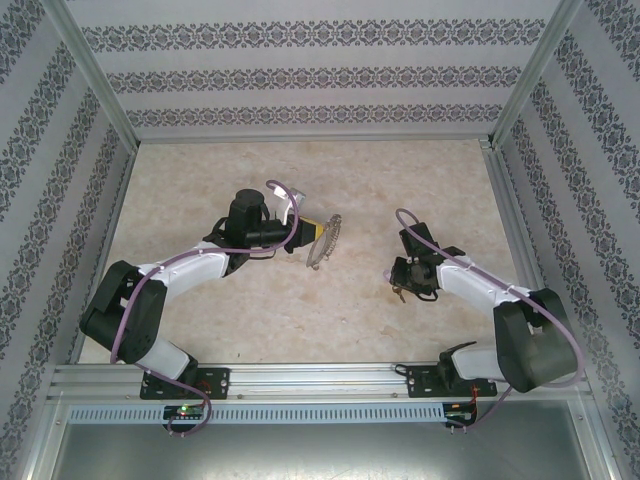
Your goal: Put the keys on the keyring
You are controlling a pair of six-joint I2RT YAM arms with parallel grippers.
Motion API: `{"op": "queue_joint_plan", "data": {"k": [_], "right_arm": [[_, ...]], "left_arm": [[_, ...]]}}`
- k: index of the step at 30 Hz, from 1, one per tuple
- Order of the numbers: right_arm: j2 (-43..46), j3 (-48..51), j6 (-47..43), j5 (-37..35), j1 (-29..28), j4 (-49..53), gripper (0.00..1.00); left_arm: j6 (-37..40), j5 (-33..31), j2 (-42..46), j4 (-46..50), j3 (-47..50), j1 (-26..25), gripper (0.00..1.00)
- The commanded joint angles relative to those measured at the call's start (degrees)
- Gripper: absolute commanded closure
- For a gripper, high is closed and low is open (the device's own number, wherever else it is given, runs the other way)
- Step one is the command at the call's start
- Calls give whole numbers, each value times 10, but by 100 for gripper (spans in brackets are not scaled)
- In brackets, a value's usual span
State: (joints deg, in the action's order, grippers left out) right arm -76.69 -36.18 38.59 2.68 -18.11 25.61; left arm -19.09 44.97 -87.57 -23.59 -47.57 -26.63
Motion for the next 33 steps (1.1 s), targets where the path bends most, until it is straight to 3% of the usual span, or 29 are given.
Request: {"op": "queue_joint_plan", "data": {"k": [1,6,20,26,33], "right_arm": [[-6,7,-5,6,4,-12,79],[-5,10,-6,7,5,-13,84],[-16,3,-16,2,4,1,82],[-18,-1,-19,7,4,4,100],[55,-7,-41,30,7,-17,100]], "left_arm": [[0,14,14,-23,-10,-6,100],[0,14,14,-24,-10,-7,100],[0,13,15,-23,-13,-8,100],[0,13,14,-22,-14,-8,100],[9,15,12,-9,-18,-9,100]]}}
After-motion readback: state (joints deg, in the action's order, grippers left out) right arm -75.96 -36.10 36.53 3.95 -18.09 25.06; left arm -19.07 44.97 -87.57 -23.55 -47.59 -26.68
